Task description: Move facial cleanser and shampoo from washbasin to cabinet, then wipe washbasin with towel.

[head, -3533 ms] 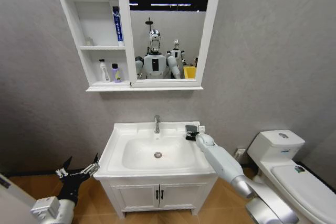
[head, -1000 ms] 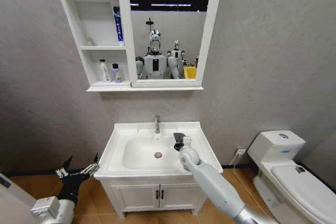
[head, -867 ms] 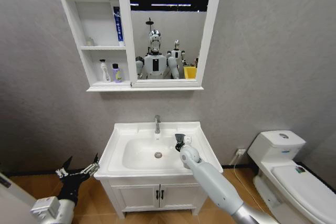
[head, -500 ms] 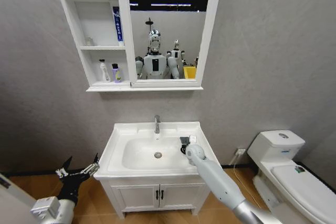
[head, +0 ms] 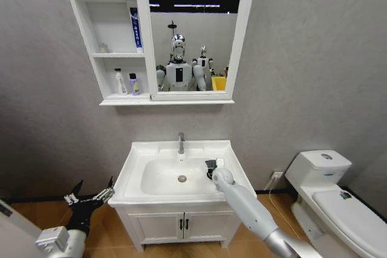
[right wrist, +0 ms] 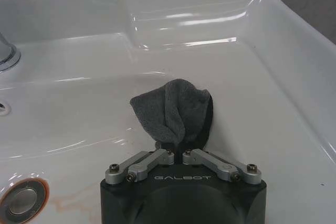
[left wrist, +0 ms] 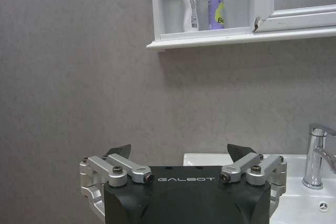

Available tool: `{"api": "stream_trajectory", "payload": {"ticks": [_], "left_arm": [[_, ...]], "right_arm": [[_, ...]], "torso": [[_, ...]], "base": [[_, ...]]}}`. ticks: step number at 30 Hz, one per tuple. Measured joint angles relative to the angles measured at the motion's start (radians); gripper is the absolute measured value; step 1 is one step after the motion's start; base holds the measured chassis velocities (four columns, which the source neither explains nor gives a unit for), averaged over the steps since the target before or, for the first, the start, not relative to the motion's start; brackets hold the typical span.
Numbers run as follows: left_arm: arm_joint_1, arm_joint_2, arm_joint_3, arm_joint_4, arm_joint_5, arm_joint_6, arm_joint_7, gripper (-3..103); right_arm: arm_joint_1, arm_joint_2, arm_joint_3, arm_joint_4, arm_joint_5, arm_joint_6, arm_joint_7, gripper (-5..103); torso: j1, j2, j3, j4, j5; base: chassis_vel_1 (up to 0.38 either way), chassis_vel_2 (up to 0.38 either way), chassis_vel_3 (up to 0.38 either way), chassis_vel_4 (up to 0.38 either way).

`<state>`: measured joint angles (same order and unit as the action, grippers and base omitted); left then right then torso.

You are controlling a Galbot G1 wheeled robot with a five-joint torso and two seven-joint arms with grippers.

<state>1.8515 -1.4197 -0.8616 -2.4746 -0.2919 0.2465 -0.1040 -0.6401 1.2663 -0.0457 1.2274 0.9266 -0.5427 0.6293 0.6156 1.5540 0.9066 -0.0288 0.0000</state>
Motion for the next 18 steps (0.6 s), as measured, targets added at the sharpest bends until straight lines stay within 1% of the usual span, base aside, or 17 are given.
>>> {"api": "stream_trajectory", "payload": {"ticks": [1, 2, 3, 4, 6, 7, 9, 15, 18], "left_arm": [[0.0, 0.0, 0.0, 0.0, 0.0, 0.0, 0.0, 100], [0.0, 0.0, 0.0, 0.0, 0.0, 0.0, 0.0, 100], [0.0, 0.0, 0.0, 0.0, 0.0, 0.0, 0.0, 100], [0.0, 0.0, 0.0, 0.0, 0.0, 0.0, 0.0, 100], [0.0, 0.0, 0.0, 0.0, 0.0, 0.0, 0.0, 100], [0.0, 0.0, 0.0, 0.0, 0.0, 0.0, 0.0, 100], [0.0, 0.0, 0.0, 0.0, 0.0, 0.0, 0.0, 100], [0.0, 0.0, 0.0, 0.0, 0.0, 0.0, 0.0, 100], [0.0, 0.0, 0.0, 0.0, 0.0, 0.0, 0.0, 100]], "right_arm": [[0.002, 0.007, 0.0, -0.018, -0.017, 0.007, -0.019, 2], [0.002, 0.007, 0.0, -0.018, -0.017, 0.007, -0.019, 2], [0.004, 0.017, 0.001, -0.043, -0.048, 0.017, -0.045, 2], [0.004, 0.017, 0.001, -0.043, -0.048, 0.017, -0.045, 2], [0.01, 0.041, 0.006, -0.108, -0.127, 0.046, -0.102, 2], [0.01, 0.041, 0.006, -0.108, -0.127, 0.046, -0.102, 2], [0.018, 0.068, 0.011, -0.167, -0.175, 0.067, -0.144, 2], [0.039, 0.115, 0.008, -0.248, -0.228, 0.101, -0.195, 2], [0.048, 0.129, 0.003, -0.271, -0.236, 0.106, -0.206, 2]], "torso": [[0.0, 0.0, 0.0, -0.0002, -0.0001], [0.0, 0.0, 0.0, -0.0002, -0.0001], [0.0, 0.0, 0.0, -0.0002, -0.0001], [0.0, 0.0, 0.0, -0.0002, -0.0001], [0.0, 0.0, 0.0, 0.0, 0.0], [0.0, 0.0, 0.0, 0.0, 0.0], [0.0, 0.0, 0.0, 0.0003, -0.0001], [0.0, 0.0, 0.0, -0.0005, -0.0002], [0.0, 0.0, 0.0, -0.0006, -0.0003]], "base": [[0.0, 0.0, 0.0, 0.0], [0.0, 0.0, 0.0, 0.0], [0.0, 0.0, 0.0, 0.0], [0.0, 0.0, 0.0, 0.0], [0.0, 0.0, 0.0, 0.0], [0.0, 0.0, 0.0, 0.0], [0.0, 0.0, 0.0, 0.0], [0.0, 0.0, 0.0, 0.0], [0.0, 0.0, 0.0, 0.0]]}}
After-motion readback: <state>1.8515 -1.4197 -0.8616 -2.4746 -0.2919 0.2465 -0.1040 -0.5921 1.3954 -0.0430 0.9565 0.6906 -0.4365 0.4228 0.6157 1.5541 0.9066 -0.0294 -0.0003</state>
